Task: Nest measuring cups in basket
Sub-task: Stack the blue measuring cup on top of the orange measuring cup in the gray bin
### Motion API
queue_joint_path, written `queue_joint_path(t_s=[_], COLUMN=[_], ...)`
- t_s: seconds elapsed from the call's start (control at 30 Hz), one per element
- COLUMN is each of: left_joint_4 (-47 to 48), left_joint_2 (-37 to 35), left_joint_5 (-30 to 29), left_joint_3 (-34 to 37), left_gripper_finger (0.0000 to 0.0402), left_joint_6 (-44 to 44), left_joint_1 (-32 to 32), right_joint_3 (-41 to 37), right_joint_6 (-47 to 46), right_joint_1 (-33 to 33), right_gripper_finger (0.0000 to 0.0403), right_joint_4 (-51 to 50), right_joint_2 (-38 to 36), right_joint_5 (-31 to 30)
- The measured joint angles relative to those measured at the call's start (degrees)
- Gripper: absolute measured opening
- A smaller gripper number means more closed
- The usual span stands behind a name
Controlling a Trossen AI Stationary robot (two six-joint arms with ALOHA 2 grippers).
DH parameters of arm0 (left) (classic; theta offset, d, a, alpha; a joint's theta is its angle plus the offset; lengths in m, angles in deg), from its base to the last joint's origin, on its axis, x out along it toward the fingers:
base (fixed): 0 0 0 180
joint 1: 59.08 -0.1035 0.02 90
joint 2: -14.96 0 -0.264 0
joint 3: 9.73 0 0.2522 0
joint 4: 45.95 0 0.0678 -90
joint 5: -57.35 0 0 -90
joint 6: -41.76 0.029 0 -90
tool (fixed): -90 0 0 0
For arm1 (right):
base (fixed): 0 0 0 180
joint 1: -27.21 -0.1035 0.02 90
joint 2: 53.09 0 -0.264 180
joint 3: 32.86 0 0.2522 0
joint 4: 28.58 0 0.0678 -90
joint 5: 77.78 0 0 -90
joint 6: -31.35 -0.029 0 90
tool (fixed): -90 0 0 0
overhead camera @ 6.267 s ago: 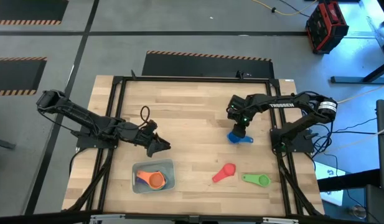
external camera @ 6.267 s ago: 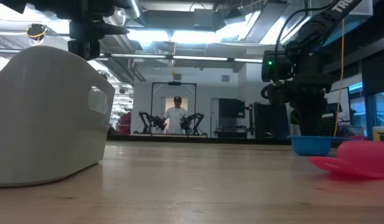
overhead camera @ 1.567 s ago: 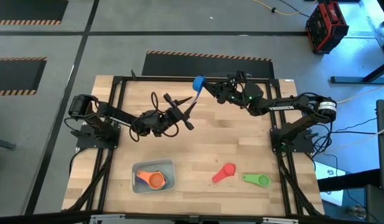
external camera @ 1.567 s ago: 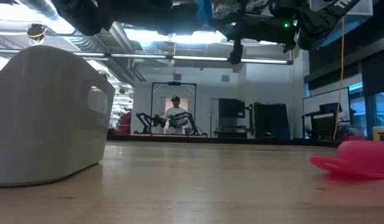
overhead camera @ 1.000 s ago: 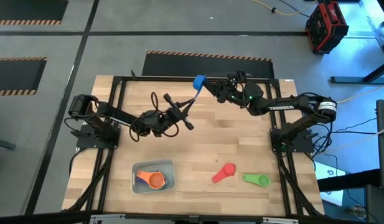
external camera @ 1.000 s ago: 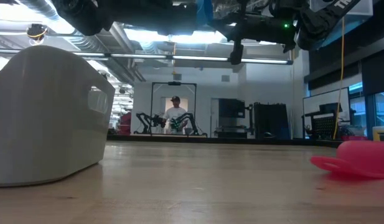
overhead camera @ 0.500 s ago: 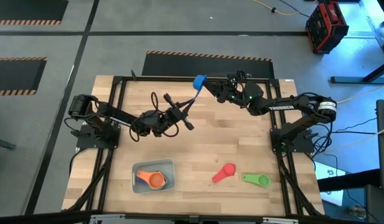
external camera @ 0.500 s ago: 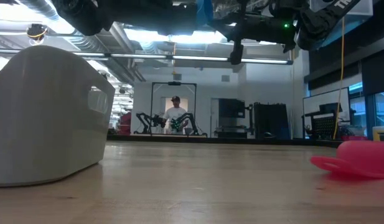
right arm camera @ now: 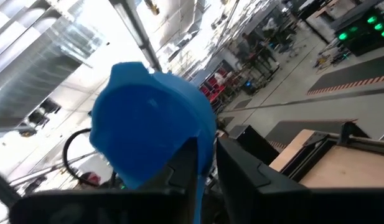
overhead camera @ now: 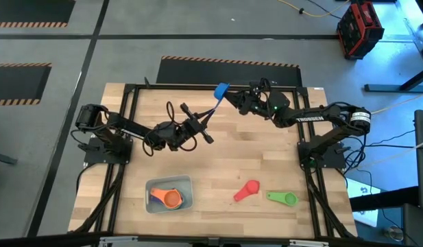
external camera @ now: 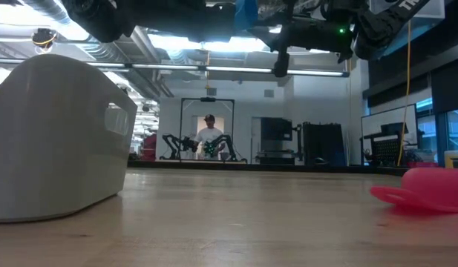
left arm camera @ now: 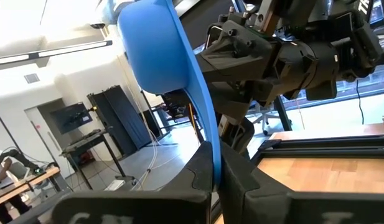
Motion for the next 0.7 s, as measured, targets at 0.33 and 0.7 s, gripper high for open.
queue_joint_path(t_s=[0.33,0.7], left_joint_4=[-0.1,0.5], left_joint_2=[0.0,0.1], left_joint_5=[0.4,0.5], left_joint_3=[0.0,0.1], left_gripper_finger=[0.0000,0.0000], left_joint_6=[0.0,0.0], left_joint_1=[0.2,0.1], right_joint_3=[0.0,0.0], right_joint_6=[0.0,-0.5], right_joint_1=[0.1,1.7], right_gripper_finger=[0.0065,0.0065], right_joint_4=[0.0,-3.3], right_joint_2=[0.0,-0.2], right_joint_5=[5.8,8.8])
